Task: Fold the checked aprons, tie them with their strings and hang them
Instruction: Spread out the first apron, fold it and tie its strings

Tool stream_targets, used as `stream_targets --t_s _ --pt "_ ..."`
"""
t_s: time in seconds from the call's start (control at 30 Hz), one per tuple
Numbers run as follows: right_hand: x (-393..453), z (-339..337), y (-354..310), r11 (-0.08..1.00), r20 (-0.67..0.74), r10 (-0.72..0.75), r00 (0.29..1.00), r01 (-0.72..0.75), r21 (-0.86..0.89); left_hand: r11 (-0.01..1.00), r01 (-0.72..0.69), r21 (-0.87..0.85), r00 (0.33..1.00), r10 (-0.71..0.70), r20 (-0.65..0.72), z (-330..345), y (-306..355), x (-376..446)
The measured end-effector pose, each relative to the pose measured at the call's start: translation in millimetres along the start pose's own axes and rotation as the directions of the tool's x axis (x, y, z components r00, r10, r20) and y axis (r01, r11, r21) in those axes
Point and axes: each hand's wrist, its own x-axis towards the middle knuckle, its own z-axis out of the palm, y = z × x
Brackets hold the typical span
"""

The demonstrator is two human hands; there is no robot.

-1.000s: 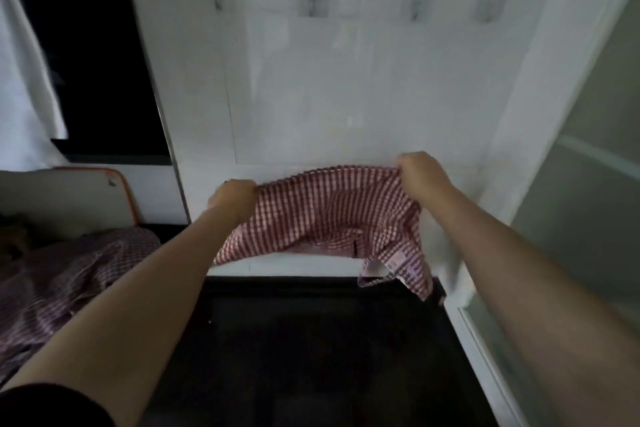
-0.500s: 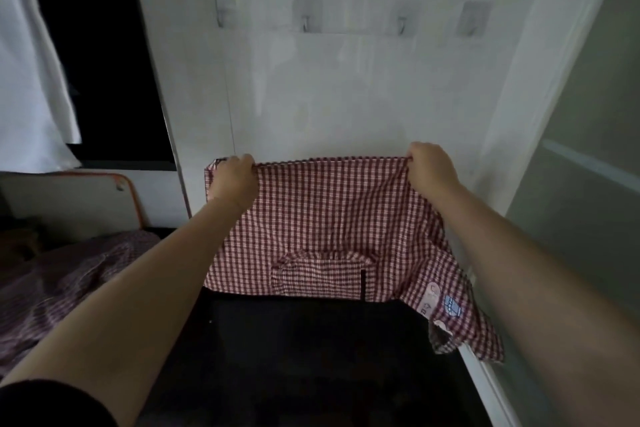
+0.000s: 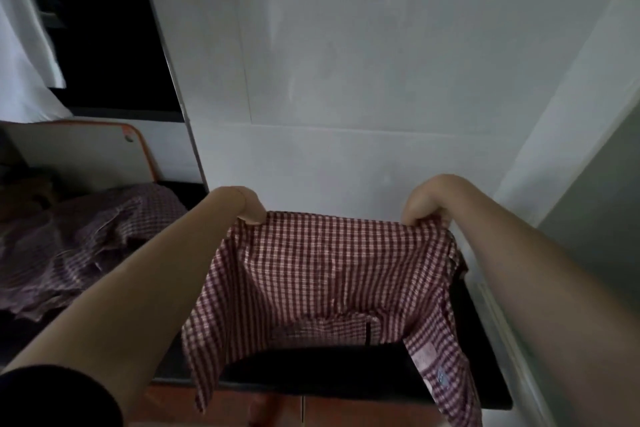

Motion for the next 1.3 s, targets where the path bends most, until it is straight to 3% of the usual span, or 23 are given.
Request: stream_targets --t_s 0.1,0.2,0.33,0.43,0.53,0.63,0.77,0.87,0.97,1.03,1.13,1.23,1.3 --pt "49 17 -23 0.968 -0.329 -0.097 0.939 0.012 -0.252 0.999 -0.02 0.041 0.997 0.023 -0.07 41 -7 51" --pt "113 48 -35 0.981 -0.556 -0.148 0.818 0.05 -0.187 0.998 -0.051 0.034 0.988 0.056 -0.141 90 -9 99" --pt "181 104 -60 0.979 -0.689 -0.201 0.697 0.115 -0.169 0.996 -0.086 0.028 0.992 0.089 -0.095 162 -11 153" --pt "205 142 -89 0.944 -0.625 -0.329 0.708 0.218 -0.249 0.985 -0.169 0.031 0.97 0.172 -0.17 184 -9 169" --pt "224 175 -119 0.933 -0.394 -0.359 0.846 0.324 -0.154 0.972 -0.233 0.035 0.953 0.236 -0.193 196 -10 188" --pt "241 198 -137 0.971 -0.225 -0.236 0.945 0.218 -0.099 0.957 -0.251 0.146 0.959 0.266 -0.095 196 -22 204" --pt "247 204 -150 0.986 -0.239 -0.142 0.961 0.116 -0.121 0.923 -0.14 0.357 0.99 0.123 0.072 183 -44 222" --pt "249 198 -158 0.992 -0.196 -0.089 0.976 0.07 -0.103 0.921 -0.072 0.382 0.997 0.075 0.008 169 -50 232" --pt "252 198 -163 0.997 -0.187 -0.039 0.982 0.026 -0.072 0.924 -0.066 0.377 0.972 0.145 -0.187 159 -54 238" --pt "253 201 -165 0.997 -0.204 -0.019 0.979 0.003 -0.079 0.926 -0.087 0.367 0.952 0.187 -0.245 165 -55 239" --pt "255 205 -167 0.997 -0.225 0.004 0.974 -0.022 -0.078 0.902 -0.27 0.336 0.892 0.366 -0.266 189 -47 234" --pt "254 208 -166 0.999 -0.235 0.004 0.972 -0.015 -0.046 0.869 -0.471 0.152 0.869 0.487 -0.094 222 -32 219" --pt "251 210 -163 1.0 -0.223 -0.002 0.975 0.0 -0.011 0.894 -0.444 0.057 0.893 0.436 0.11 241 -29 212"
